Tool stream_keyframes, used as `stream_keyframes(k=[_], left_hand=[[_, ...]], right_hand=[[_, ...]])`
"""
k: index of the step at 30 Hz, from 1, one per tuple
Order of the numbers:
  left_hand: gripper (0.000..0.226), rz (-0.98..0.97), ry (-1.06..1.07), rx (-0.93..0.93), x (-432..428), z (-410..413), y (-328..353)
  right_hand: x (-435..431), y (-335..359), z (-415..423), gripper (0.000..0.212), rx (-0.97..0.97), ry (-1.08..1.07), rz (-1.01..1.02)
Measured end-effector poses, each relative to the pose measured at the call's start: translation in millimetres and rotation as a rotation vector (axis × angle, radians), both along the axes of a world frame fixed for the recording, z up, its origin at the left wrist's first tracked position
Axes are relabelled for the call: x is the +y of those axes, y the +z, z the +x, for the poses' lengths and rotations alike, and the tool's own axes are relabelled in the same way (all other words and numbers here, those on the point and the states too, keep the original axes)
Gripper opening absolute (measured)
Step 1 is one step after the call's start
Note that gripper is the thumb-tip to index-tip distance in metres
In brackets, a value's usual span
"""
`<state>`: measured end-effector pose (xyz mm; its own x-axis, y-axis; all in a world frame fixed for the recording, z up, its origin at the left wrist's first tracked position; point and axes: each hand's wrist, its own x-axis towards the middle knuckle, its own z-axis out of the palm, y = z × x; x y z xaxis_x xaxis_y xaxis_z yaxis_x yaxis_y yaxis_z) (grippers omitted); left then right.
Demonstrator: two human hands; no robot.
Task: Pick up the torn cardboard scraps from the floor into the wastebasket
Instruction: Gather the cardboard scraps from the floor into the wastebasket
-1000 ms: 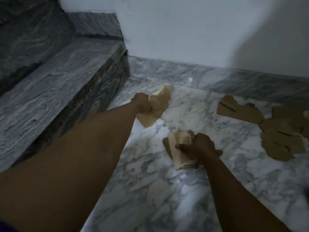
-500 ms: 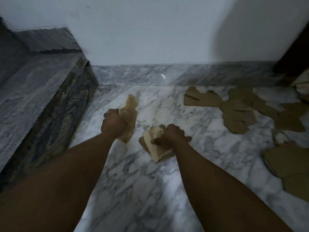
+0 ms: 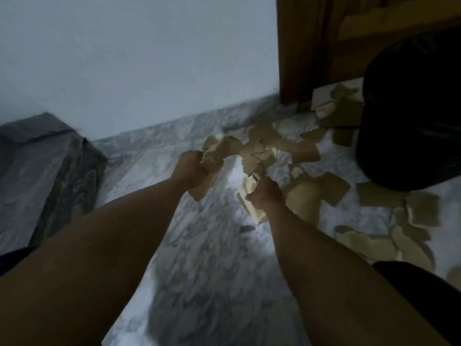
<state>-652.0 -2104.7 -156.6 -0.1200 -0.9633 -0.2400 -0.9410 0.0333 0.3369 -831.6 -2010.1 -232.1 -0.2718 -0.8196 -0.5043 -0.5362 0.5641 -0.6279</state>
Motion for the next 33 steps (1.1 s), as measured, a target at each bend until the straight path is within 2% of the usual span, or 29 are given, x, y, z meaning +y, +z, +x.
stream_keyframes(k=[3,5,7,9,12,13,16,18,21,23,26,29,30,33], left_hand=[[0.032,0.056,0.024,0.12,13,-46,-8],[0.044,0.096,0.003,0.155,5,-64,-26],[0.043,0.171,-0.053,0.175,-5,-72,-46],[0.05,0.224,-0.14,0.15,-18,-78,-61],[0.064,0.256,-0.264,0.075,-33,-86,-76],[0.067,0.251,-0.304,0.069,-39,-88,-82],[0.053,0.247,-0.506,-0.091,-57,-101,-91],[0.042,0.249,-0.586,-0.168,-66,-109,-98],[0.036,0.246,-0.69,-0.155,-65,-118,-104],[0.041,0.231,-0.744,-0.158,-61,-122,-105],[0.043,0.194,-0.819,-0.279,-61,-123,-102],[0.067,0.21,-0.825,-0.381,-70,-124,-105],[0.073,0.225,-0.836,-0.394,-72,-123,-106],[0.076,0.216,-0.868,-0.405,-80,-119,-112]], right_hand=[[-10,7,-52,0.069,0.031,0.083,0.103],[-20,-5,-70,0.084,0.179,0.249,0.208],[-26,-19,-83,0.098,0.343,0.337,0.306],[-34,-42,-97,0.112,0.418,0.296,0.375],[-47,-84,-120,0.144,0.357,0.229,0.469],[-50,-94,-124,0.147,0.334,0.227,0.455],[-28,-68,-114,0.13,0.356,0.165,0.343],[-11,-51,-99,0.107,0.394,0.082,0.24],[6,-38,-85,0.08,0.485,0.027,0.082],[12,-35,-85,0.075,0.385,0.006,0.039],[16,-18,-95,0.065,0.294,-0.051,0.009],[22,6,-110,0.072,0.186,-0.235,-0.012],[24,10,-116,0.068,0.141,-0.294,-0.028],[31,19,-122,0.061,0.038,-0.479,-0.08]])
